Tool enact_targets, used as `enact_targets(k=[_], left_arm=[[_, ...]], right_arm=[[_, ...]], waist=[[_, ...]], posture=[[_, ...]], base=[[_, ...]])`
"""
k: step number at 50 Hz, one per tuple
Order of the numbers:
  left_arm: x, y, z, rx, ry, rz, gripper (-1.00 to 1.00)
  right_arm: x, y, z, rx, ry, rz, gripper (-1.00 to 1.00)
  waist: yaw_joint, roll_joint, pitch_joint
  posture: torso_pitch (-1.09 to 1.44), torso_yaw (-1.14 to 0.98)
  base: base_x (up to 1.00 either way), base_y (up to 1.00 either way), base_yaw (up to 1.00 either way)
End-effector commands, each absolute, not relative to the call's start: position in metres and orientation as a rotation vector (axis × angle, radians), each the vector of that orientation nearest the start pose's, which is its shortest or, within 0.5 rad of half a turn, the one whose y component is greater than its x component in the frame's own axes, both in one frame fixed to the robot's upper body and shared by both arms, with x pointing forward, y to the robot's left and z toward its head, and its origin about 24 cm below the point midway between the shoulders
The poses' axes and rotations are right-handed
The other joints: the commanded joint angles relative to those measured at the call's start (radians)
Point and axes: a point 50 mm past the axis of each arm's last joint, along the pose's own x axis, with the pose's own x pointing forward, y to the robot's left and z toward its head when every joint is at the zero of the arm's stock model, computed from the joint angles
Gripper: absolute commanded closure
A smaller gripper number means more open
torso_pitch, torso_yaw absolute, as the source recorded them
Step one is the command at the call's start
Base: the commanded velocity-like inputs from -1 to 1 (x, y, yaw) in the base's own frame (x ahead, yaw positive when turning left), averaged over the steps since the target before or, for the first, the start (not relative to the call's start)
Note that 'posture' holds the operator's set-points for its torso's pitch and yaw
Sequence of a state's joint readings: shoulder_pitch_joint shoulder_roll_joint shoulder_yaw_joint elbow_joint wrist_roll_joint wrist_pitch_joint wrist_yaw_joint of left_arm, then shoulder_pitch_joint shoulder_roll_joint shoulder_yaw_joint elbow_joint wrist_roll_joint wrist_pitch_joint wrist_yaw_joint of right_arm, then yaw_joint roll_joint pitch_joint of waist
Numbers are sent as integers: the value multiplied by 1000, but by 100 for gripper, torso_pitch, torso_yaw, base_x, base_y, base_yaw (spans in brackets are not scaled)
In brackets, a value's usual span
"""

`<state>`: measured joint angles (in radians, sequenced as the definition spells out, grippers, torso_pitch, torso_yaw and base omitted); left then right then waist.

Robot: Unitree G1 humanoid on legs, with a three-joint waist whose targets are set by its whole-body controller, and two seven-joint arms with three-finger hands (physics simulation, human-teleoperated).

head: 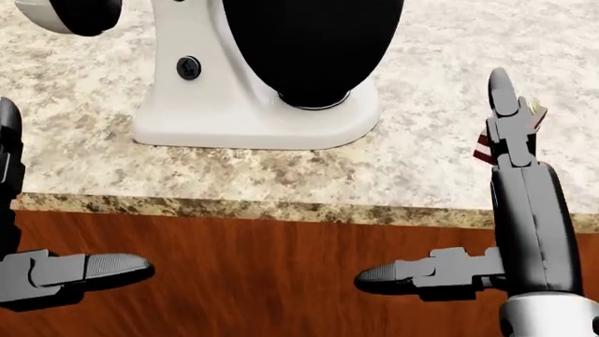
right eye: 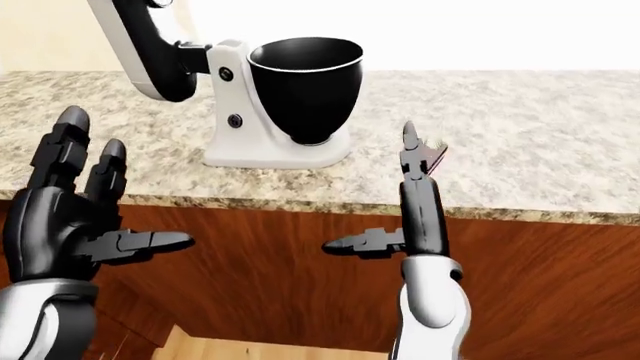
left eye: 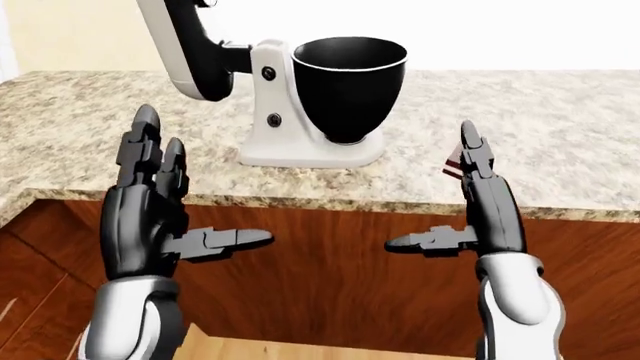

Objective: Place the cake in the stand mixer bowl.

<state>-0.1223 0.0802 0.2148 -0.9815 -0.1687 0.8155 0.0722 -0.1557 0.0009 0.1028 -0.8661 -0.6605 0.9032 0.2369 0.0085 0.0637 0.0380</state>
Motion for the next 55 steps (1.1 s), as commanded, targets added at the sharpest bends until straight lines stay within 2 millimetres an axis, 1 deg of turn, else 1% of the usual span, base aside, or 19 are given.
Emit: enact_targets(k=[1,5,7,8,9,10,12,14,17,18,20,21,24,28,34,39,46,50,55], left_arm=[[198,176,216,-25,-390,85,-100],[198,177,217,-26,-394,88,-100],[198,177,217,-26,-394,89,-100],[198,178,217,-27,-395,90,-100],[197,178,217,-27,-395,91,-100],[197,178,217,-28,-396,91,-100],[197,178,217,-26,-398,93,-100],[197,178,217,-27,-398,93,-100],[198,179,217,-27,-398,95,-100],[198,179,217,-27,-398,96,-100],[197,179,217,-27,-399,96,-100],[197,179,217,-28,-399,96,-100],[197,179,216,-28,-399,94,-100],[197,179,216,-27,-400,95,-100],[196,179,217,-29,-400,95,-100],[194,179,220,-32,-403,94,-100],[194,179,222,-33,-409,98,-100],[194,180,223,-34,-411,101,-100],[194,181,224,-36,-411,103,-100]], right_arm=[[216,-157,198,-409,-186,-201,-100],[215,-157,198,-404,-196,-204,-100],[216,-157,198,-404,-194,-204,-100],[217,-157,198,-407,-193,-203,-100],[217,-157,198,-407,-194,-204,-100],[217,-157,197,-406,-193,-203,-100],[217,-157,197,-407,-202,-203,-100],[216,-157,198,-407,-204,-205,-100],[217,-156,198,-412,-205,-202,-100],[216,-156,198,-413,-209,-202,-100],[216,-156,199,-414,-214,-202,-100],[215,-156,199,-415,-214,-205,-100],[216,-158,199,-416,-200,-225,-100],[214,-156,203,-413,-218,-225,-100],[213,-158,207,-468,-207,-270,-100],[201,-181,209,-456,-127,-509,-100],[192,-188,218,-439,-120,-598,-100],[202,-194,216,-362,-41,-646,-100],[216,-189,222,-329,-94,-598,-100]], waist=[[-1,-3,-13],[9,-43,-3],[11,-78,-25],[10,-108,-36],[10,-100,-49],[-1,-93,-27],[-8,-102,2],[-2,-93,-16],[-9,-77,0],[-13,-64,0],[-18,-13,-18],[-20,-41,-11],[-16,-48,-33],[-12,-58,-38],[-7,-61,-40],[-4,-61,-35],[-5,-57,-28],[-8,-52,-26],[-9,-49,-27]], posture=[[0,0],[0,0],[0,0],[0,0],[0,0],[0,0],[0,0],[0,0],[0,0],[0,0],[0,0],[0,0],[0,0],[0,0],[0,0],[0,0],[0,0],[0,0],[0,0]], base=[[31,0,0],[29,0,0],[17,0,0],[16,0,0],[16,0,0],[16,0,0],[7,0,0],[0,0,0],[0,0,0],[0,0,0],[0,0,0],[0,0,0],[0,0,0],[0,0,0],[0,0,0],[0,0,0],[0,0,0],[0,0,0],[0,0,0]])
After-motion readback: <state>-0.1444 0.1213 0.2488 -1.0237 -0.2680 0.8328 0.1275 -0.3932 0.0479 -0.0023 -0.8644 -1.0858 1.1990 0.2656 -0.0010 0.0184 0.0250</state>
